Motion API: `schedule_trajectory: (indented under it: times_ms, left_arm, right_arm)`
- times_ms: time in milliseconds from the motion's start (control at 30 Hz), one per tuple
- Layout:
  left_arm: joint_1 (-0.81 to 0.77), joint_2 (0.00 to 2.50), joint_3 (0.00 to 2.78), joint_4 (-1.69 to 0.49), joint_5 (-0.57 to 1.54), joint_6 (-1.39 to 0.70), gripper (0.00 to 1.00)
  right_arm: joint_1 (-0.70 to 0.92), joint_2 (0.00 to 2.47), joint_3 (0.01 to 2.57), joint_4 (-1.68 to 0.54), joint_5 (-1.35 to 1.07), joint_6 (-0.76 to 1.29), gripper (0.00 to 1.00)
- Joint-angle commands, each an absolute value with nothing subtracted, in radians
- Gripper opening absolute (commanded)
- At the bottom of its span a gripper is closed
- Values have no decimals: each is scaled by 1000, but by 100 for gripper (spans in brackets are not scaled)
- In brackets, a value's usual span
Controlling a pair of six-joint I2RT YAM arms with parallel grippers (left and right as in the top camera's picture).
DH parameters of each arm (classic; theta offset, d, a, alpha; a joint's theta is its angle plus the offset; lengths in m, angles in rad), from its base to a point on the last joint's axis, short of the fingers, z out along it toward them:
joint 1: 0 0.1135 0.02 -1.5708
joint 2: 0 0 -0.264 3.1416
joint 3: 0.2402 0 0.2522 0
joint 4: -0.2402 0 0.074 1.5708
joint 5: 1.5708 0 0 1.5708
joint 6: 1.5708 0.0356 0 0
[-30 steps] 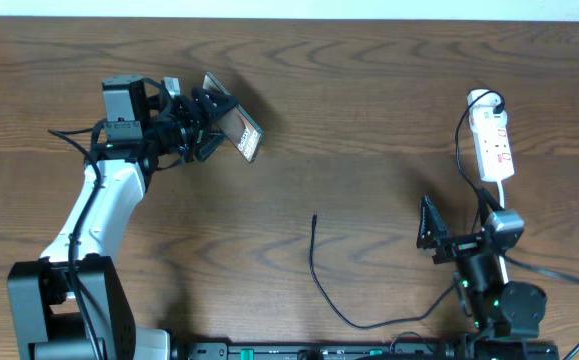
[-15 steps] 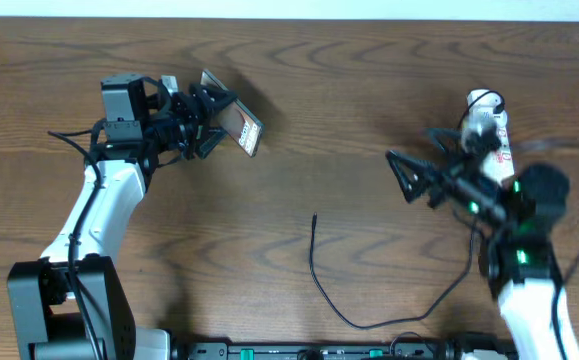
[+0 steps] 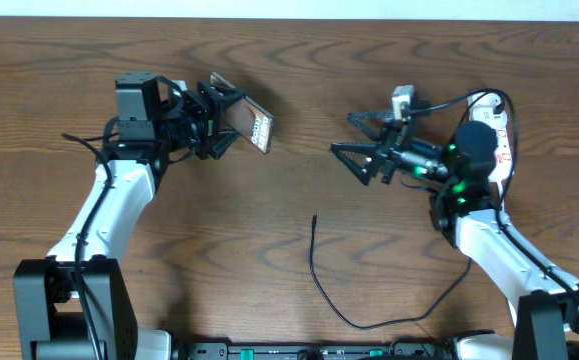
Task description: Plug charger to phone and switch on socket
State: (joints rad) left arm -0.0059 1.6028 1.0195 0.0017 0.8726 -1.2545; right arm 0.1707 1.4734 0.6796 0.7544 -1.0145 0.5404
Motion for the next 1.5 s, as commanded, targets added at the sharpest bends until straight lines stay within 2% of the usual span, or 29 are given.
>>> schedule_trajectory:
  times_ms: [0, 233, 467, 967, 1467]
  left_arm:
    - [-32, 1582, 1019, 20, 877, -1274, 7]
    - [-91, 1582, 1019, 57, 873, -1297, 7]
    - [-150, 1582, 1019, 62, 840, -1297, 7]
    - [-248, 1582, 1019, 67, 715, -1312, 8]
    - [-326, 1582, 1019, 123, 713, -1367, 7]
  right_arm:
    - [212, 1488, 693, 763, -904, 613, 99]
    - [270, 1489, 693, 736, -794, 595, 99]
    - [318, 1489, 693, 592, -625, 528, 99]
    - [363, 1489, 693, 557, -599, 447, 95]
    - [395, 1489, 693, 534, -540, 447, 90]
